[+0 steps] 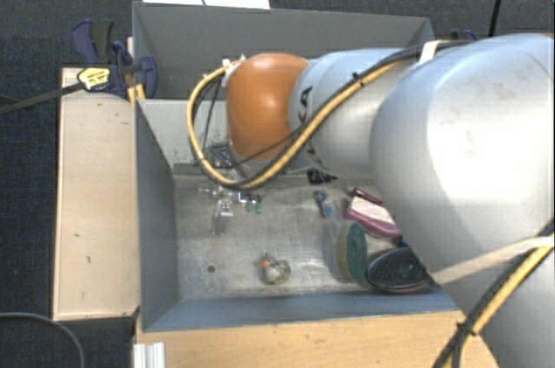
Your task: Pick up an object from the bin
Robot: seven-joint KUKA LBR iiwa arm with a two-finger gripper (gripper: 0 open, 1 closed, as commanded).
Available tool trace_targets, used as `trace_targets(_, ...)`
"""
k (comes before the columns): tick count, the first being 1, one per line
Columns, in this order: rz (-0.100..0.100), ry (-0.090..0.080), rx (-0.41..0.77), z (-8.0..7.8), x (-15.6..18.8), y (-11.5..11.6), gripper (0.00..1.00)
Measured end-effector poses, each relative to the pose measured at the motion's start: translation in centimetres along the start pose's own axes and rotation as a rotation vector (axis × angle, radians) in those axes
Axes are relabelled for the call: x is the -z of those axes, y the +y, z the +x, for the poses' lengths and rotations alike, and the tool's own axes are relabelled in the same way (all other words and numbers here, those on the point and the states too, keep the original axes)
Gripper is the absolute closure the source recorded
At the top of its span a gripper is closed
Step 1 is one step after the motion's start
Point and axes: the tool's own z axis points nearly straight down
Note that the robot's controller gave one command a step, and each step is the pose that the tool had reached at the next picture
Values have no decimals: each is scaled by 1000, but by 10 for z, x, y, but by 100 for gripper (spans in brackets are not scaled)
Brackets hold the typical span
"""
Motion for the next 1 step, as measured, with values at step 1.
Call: trace_targets(1, 0, -1, -8, -1, 1, -2, 100)
